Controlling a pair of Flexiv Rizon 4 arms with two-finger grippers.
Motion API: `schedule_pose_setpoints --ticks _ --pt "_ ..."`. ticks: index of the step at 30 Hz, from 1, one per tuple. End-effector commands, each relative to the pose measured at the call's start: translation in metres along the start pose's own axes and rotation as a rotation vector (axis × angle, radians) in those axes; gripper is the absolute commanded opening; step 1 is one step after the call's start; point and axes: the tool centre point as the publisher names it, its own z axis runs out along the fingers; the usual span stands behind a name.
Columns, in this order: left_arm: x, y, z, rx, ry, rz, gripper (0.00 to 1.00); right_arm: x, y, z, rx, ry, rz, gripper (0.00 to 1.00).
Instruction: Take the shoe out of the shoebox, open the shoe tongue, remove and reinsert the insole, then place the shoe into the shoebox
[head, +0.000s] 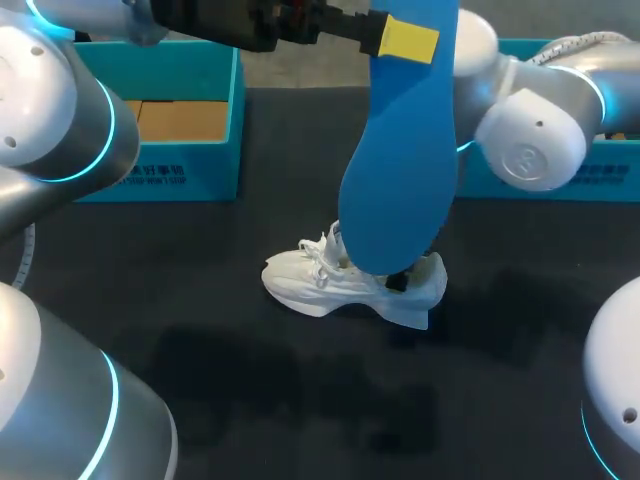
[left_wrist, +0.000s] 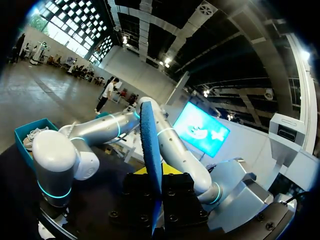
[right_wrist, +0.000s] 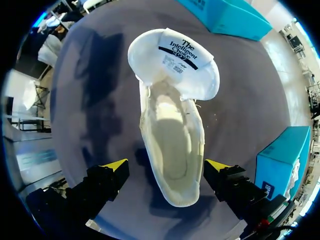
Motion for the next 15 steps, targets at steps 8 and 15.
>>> schedule_pose_setpoints --ticks 8,15 --pt "-0.001 0.000 0.001 -0.001 0.000 0.000 0.00 -0.008 0.000 -0.004 -0.010 -0.011 -0.003 1.00" --pt "-0.001 0.000 0.001 -0.001 0.000 0.000 0.00 -0.016 0.010 -0.014 -0.012 -0.030 -0.021 1.00"
